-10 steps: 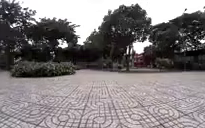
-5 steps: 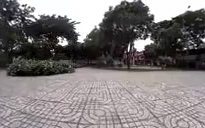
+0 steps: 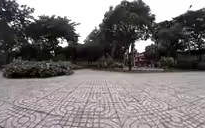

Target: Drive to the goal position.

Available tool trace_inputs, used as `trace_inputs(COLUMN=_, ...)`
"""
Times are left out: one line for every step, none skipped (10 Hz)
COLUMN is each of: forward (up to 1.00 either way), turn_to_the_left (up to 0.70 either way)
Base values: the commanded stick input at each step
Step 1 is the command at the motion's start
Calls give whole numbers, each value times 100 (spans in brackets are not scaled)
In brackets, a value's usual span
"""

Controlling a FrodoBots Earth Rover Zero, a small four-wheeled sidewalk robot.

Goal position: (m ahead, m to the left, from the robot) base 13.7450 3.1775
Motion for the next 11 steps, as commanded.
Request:
trace_inputs(forward=70, turn_to_the_left=0)
trace_inputs(forward=70, turn_to_the_left=0)
trace_inputs(forward=70, turn_to_the_left=0)
trace_inputs(forward=70, turn_to_the_left=0)
trace_inputs(forward=70, turn_to_the_left=0)
trace_inputs(forward=70, turn_to_the_left=0)
trace_inputs(forward=70, turn_to_the_left=0)
trace_inputs(forward=70, turn_to_the_left=0)
trace_inputs(forward=70, turn_to_the_left=0)
trace_inputs(forward=70, turn_to_the_left=0)
trace_inputs(forward=70, turn_to_the_left=0)
